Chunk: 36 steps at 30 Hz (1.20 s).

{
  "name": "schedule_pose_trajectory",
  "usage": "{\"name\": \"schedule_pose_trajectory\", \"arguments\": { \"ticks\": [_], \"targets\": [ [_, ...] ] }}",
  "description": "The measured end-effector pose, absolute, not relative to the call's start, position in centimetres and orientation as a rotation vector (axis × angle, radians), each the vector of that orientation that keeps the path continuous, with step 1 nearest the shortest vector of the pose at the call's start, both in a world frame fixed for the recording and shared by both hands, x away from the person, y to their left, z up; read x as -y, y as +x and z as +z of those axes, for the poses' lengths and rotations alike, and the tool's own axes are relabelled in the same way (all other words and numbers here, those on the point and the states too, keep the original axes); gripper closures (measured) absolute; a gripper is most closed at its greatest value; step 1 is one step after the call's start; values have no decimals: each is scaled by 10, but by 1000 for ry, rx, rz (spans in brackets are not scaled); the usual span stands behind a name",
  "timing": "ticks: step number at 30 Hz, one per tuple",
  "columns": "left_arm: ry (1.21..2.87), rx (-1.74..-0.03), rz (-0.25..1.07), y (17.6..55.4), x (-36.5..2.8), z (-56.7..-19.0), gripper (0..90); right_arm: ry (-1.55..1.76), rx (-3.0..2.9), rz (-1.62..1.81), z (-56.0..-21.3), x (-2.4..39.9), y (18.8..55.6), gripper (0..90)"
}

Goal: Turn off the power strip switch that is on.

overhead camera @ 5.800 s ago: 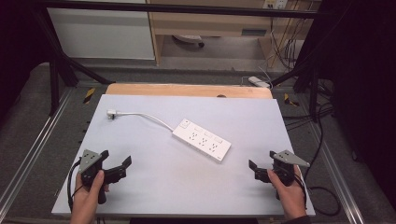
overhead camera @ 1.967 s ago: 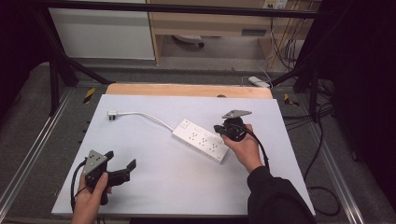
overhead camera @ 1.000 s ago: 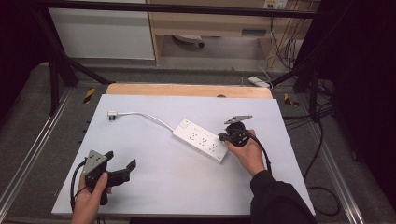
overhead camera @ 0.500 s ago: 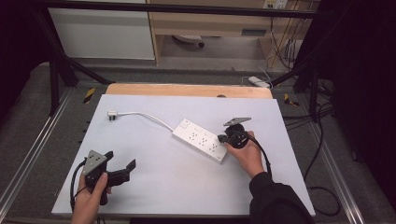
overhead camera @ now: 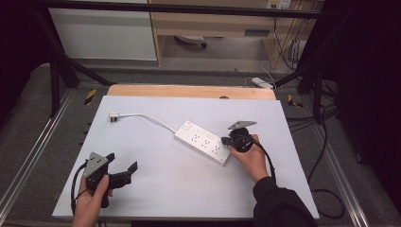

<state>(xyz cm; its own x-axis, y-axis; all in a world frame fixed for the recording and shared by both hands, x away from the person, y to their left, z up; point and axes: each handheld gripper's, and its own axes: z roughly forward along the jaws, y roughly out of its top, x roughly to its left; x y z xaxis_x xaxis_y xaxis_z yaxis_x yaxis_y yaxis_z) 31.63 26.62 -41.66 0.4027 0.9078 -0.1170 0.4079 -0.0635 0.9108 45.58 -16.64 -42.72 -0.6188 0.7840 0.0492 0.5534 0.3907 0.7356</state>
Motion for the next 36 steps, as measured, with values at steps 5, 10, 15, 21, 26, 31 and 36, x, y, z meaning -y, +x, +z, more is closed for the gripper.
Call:
{"name": "schedule_pose_trajectory", "arguments": {
  "ticks": [5, 10, 15, 21, 26, 31, 36],
  "targets": [
    [1665, -1171, 628, 316, -266, -416, 62, 1161, -2337, 1076, -428, 167, 455, 900],
    [1661, -1173, 627, 316, -266, -417, 61, 1145, -2334, 1074, -429, 166, 454, 900],
    [1664, -1172, 627, 316, -266, -416, 61, 1147, -2326, 1083, -430, 166, 453, 900],
    [1665, -1172, 629, 316, -267, -416, 62, 1143, -2318, 1096, -431, 166, 453, 900],
    [1665, -1171, 629, 316, -267, -416, 61, 1138, -2313, 1100, -432, 167, 452, 900],
    [1665, -1171, 629, 316, -267, -416, 62, 1139, -2303, 1108, -433, 167, 451, 900],
    [1665, -1172, 629, 316, -267, -417, 61, 1131, -2299, 1114, -433, 168, 450, 900]
  ]
}}
